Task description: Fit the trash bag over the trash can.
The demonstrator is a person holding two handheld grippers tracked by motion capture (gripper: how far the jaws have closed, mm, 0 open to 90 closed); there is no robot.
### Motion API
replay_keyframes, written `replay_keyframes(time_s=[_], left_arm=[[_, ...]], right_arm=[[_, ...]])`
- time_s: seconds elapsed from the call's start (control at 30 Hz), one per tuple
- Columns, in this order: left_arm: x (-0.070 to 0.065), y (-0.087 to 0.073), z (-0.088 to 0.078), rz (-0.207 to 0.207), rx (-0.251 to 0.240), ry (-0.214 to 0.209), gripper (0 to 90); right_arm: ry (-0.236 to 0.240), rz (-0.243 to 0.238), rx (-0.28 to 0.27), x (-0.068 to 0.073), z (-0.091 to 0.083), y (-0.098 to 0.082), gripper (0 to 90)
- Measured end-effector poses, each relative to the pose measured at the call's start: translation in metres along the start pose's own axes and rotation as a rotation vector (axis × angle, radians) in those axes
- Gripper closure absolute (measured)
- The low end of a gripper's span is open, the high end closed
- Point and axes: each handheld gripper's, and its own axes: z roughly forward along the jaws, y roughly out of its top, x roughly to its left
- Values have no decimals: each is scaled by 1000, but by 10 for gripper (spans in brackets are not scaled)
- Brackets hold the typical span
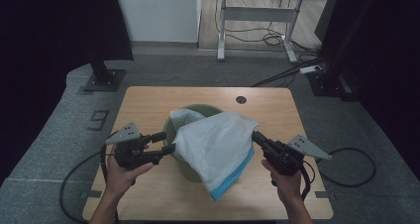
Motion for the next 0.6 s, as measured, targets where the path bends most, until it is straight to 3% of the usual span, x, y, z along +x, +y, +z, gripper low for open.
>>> replay_keyframes(time_s=[0.2, 0.37, 0.6], left_arm=[[-12, -5, 7, -20, 45, -26, 354], [-18, -6, 19, -29, 71, -43, 407], [-21, -2, 30, -58, 70, -95, 454]], right_arm=[[-6, -4, 11, -2, -2, -4, 891], [-8, -2, 14, -3, -4, -8, 890], [-18, -10, 23, -5, -6, -12, 891]])
